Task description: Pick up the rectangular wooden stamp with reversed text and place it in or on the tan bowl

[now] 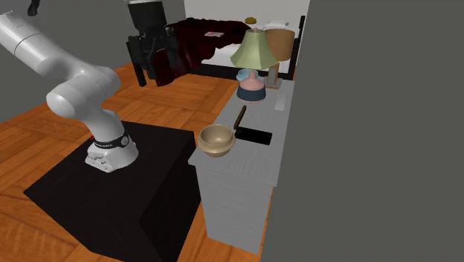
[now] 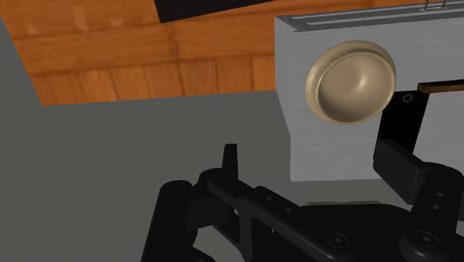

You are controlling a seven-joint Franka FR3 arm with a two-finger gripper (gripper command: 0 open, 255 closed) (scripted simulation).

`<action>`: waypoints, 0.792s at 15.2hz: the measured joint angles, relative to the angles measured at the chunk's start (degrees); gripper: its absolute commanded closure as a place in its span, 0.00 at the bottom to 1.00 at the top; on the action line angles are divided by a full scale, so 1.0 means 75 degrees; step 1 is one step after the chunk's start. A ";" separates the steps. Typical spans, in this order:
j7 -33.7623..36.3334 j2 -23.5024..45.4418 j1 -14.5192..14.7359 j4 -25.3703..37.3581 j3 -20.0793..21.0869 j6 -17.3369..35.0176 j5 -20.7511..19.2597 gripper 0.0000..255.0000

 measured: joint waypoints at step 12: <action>-0.1656 0.2104 0.0975 -0.0042 -0.0048 0.2069 0.0180 0.00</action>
